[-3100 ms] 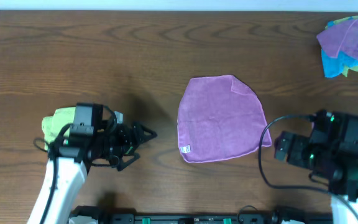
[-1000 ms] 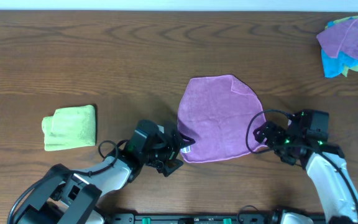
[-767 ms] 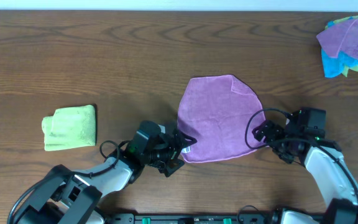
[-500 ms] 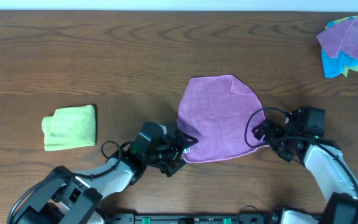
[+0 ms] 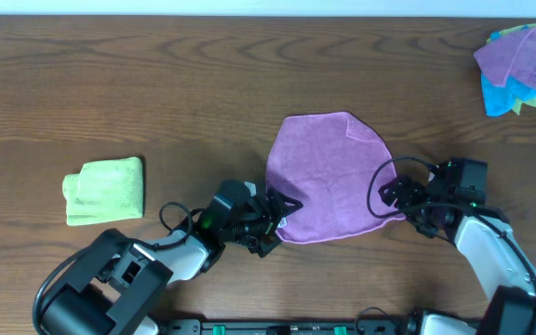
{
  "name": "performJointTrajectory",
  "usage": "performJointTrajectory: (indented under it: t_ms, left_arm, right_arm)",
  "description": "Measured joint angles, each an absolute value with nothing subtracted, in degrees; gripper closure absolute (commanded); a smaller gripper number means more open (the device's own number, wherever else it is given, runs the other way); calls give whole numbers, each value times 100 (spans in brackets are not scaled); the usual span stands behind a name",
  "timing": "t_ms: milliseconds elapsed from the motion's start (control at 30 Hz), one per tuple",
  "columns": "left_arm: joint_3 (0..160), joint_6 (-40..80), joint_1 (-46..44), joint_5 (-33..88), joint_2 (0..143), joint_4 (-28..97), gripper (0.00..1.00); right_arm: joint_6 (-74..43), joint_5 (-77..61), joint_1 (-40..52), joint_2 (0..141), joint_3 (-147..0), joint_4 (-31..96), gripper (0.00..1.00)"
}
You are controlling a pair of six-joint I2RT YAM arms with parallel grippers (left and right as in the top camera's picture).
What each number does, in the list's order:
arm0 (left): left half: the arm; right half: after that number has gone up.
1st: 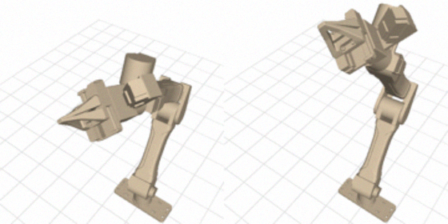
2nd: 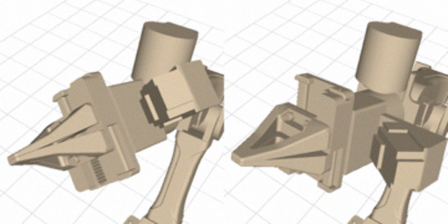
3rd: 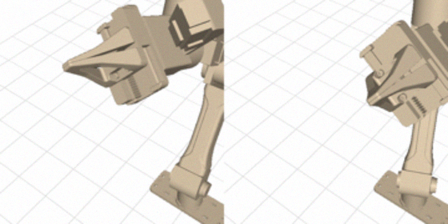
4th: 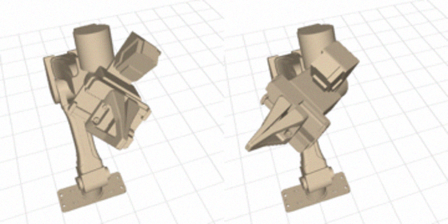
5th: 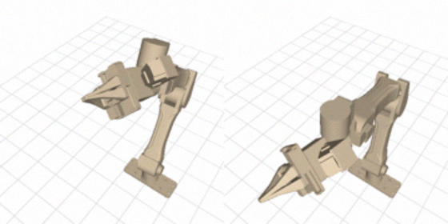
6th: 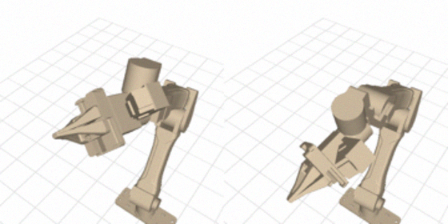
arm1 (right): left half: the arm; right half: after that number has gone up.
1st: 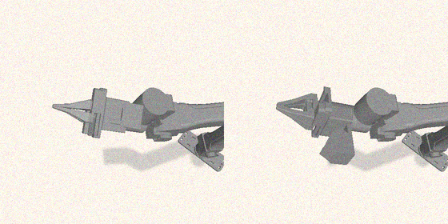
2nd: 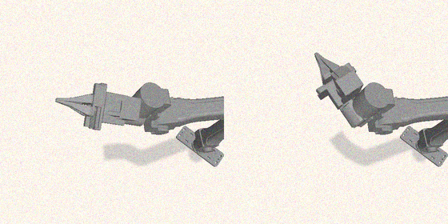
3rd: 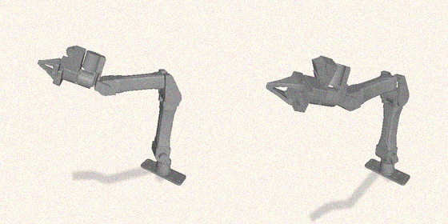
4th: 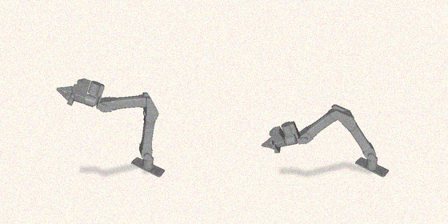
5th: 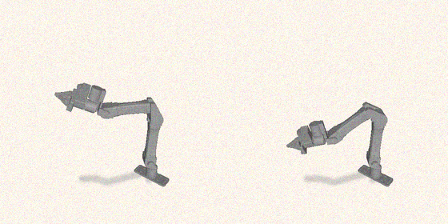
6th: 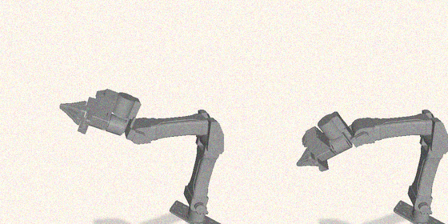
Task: Fold the cloth
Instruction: 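Grasp the near left and right corners with both grippers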
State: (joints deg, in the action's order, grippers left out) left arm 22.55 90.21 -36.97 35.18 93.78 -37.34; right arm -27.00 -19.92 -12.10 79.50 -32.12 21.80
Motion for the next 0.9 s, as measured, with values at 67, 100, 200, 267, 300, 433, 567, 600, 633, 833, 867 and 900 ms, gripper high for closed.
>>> performJointTrajectory:
  t_ms: [67, 100, 200, 267, 300, 433, 567, 600, 633, 833, 867, 900]
  left_arm:
    - [2255, 9021, -3697, 3531, 9400, -3734, 16]
    - [2255, 9019, -3699, 3540, 9415, -3732, 19]
    - [2255, 9004, -3699, 3540, 9435, -3677, 27]
    - [2259, 8973, -3699, 3546, 9445, -3625, 33]
    - [2259, 8962, -3699, 3542, 9452, -3614, 38]
    - [2252, 8868, -3699, 3522, 9500, -3557, 53]
    - [2244, 8785, -3704, 3485, 9537, -3527, 59]
    - [2244, 8764, -3704, 3472, 9539, -3520, 59]
    - [2244, 8759, -3704, 3468, 9539, -3518, 59]
    - [2244, 8715, -3704, 3468, 9539, -3514, 59]
    - [2244, 8715, -3704, 3468, 9539, -3514, 59]
    - [2244, 8711, -3704, 3468, 9539, -3511, 60]
  right_arm:
    - [-2703, -2003, -1210, 8012, -3218, 2132, 14]
    - [-2703, -2012, -1210, 8047, -3227, 2099, 14]
    - [-2703, -2071, -1210, 8176, -3288, 2001, 18]
    - [-2705, -2106, -1210, 8259, -3330, 1949, 20]
    - [-2720, -2115, -1210, 8287, -3343, 1935, 22]
    - [-2764, -2123, -1212, 8324, -3361, 1931, 26]
    - [-2770, -2156, -1212, 8337, -3380, 2082, 26]
    - [-2773, -2202, -1212, 8335, -3393, 2187, 25]
    - [-2770, -2257, -1212, 8335, -3413, 2311, 24]
    - [-2773, -2469, -1212, 8320, -3461, 2836, 27]
    - [-2770, -2473, -1212, 8320, -3461, 2880, 29]
    - [-2773, -2467, -1212, 8320, -3461, 2921, 32]
